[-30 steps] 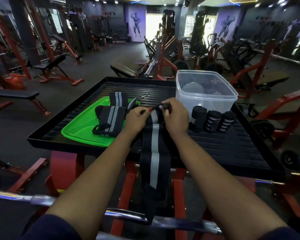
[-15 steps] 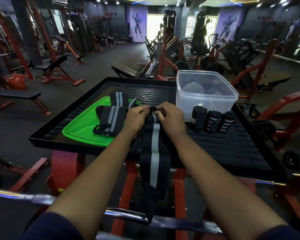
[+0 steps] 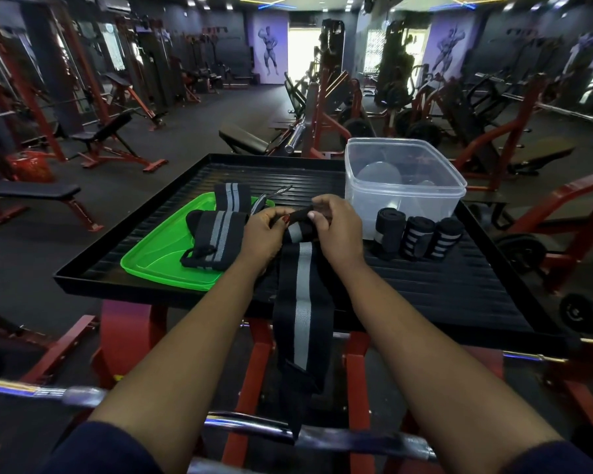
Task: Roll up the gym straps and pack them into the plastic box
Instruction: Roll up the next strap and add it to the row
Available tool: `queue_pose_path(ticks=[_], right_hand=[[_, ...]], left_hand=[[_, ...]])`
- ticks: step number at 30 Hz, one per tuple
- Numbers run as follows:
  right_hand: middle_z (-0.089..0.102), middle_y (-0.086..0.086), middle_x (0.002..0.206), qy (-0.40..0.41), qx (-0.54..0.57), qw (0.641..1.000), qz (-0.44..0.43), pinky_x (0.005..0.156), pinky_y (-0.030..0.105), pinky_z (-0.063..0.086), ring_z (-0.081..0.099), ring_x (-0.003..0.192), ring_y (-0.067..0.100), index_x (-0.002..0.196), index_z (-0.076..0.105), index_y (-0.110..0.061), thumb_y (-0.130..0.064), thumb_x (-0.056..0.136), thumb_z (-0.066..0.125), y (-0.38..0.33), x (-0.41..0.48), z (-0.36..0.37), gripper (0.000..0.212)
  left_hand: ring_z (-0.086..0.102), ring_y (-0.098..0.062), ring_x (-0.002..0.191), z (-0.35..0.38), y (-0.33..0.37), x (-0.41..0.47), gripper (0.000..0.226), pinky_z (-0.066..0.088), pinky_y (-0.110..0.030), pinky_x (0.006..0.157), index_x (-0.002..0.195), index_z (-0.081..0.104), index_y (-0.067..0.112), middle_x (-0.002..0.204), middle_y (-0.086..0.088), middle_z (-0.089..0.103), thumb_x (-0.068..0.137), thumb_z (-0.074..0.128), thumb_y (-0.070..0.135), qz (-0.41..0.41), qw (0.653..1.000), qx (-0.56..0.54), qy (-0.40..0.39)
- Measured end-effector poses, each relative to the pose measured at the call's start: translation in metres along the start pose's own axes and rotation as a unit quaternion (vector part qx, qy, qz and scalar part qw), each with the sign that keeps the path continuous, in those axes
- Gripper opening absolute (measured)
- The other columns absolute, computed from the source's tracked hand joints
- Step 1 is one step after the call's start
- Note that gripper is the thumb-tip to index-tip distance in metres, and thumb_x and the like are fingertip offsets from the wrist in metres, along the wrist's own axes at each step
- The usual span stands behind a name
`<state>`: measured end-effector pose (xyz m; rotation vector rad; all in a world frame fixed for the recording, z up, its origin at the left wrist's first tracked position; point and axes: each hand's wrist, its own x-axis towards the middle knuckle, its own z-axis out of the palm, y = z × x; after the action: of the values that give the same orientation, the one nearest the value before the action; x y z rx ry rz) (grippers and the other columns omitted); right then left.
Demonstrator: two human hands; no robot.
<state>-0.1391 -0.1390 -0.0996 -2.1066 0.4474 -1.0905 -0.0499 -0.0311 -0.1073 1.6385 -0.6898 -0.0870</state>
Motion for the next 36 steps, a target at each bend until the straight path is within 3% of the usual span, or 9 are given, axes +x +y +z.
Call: queue_pose_path(ticks=[4,8,13,18,22,27,32,36], right_hand=[[0.074,0.003,0.103,-0.040,0.026,0.998,0.042,0.080,0.008,0.041,0.065,0.097,0.012,0.108,0.072,-0.012,-0.011,0.090,0.064,0.000,0.000,0.001,0.019],[0.073,0.002,0.093,-0.015,0.058,0.992,0.107,0.067,0.000,0.039,0.063,0.085,0.009,0.100,0.073,-0.012,-0.014,0.090,0.067,0.005,0.003,0.001,0.012],[0.073,0.006,0.090,-0.020,0.125,0.981,0.150,0.077,0.021,0.051,0.066,0.084,0.015,0.096,0.073,-0.016,-0.013,0.086,0.071,0.006,0.003,0.003,0.010],[0.074,0.005,0.090,-0.025,0.187,0.964,0.189,0.087,0.032,0.056,0.069,0.090,0.020,0.084,0.072,-0.026,-0.009,0.082,0.074,0.008,0.002,0.006,0.017],[0.069,-0.001,0.080,-0.021,0.209,0.955,0.207,0.079,0.024,0.052,0.063,0.079,0.011,0.085,0.072,-0.021,-0.005,0.081,0.074,0.006,0.002,0.002,0.016],[0.069,0.002,0.078,-0.040,0.223,0.951,0.208,0.077,0.025,0.053,0.064,0.076,0.012,0.080,0.070,-0.022,-0.002,0.080,0.075,0.003,0.001,0.004,0.020],[0.066,-0.002,0.073,-0.035,0.230,0.948,0.218,0.072,0.021,0.051,0.061,0.071,0.010,0.081,0.069,-0.020,-0.003,0.078,0.077,0.003,0.001,0.003,0.019],[0.066,-0.003,0.073,-0.031,0.231,0.948,0.218,0.071,0.023,0.053,0.061,0.070,0.009,0.077,0.066,-0.022,-0.005,0.073,0.081,0.004,0.001,0.003,0.024]], left_hand=[[0.060,-0.014,0.105,-0.001,-0.004,0.002,0.021,0.046,-0.027,0.097,0.106,0.068,0.011,0.109,-0.002,0.067,0.095,0.050,0.007,0.020,0.998,0.052,-0.034],[0.061,-0.005,0.103,-0.001,0.000,-0.002,0.021,0.047,-0.018,0.092,0.108,0.069,0.016,0.109,0.005,0.067,0.087,0.067,0.016,0.049,0.997,0.029,-0.059],[0.061,0.001,0.094,-0.001,0.002,-0.001,0.020,0.041,-0.001,0.084,0.104,0.072,0.013,0.102,0.006,0.070,0.085,0.068,0.012,0.078,0.993,0.081,0.020],[0.061,0.000,0.095,-0.002,0.001,0.001,0.020,0.044,-0.007,0.089,0.102,0.072,0.014,0.101,0.006,0.069,0.090,0.059,0.006,0.058,0.996,0.067,0.023],[0.063,-0.002,0.096,-0.001,0.002,0.000,0.018,0.047,-0.011,0.087,0.100,0.072,0.015,0.101,0.002,0.071,0.088,0.062,0.005,0.029,1.000,-0.012,-0.002],[0.066,-0.006,0.088,-0.001,0.003,-0.001,0.013,0.050,-0.016,0.081,0.096,0.072,0.008,0.093,-0.002,0.072,0.083,0.069,0.006,0.013,0.998,-0.056,0.005],[0.066,-0.009,0.096,-0.001,0.003,-0.001,0.021,0.051,-0.021,0.090,0.103,0.070,0.008,0.100,-0.002,0.071,0.085,0.065,-0.001,-0.011,0.997,-0.075,-0.015],[0.064,-0.007,0.097,0.000,0.008,-0.004,0.026,0.050,-0.017,0.090,0.110,0.067,0.003,0.104,-0.003,0.069,0.086,0.062,-0.003,-0.016,0.995,-0.087,-0.048]])
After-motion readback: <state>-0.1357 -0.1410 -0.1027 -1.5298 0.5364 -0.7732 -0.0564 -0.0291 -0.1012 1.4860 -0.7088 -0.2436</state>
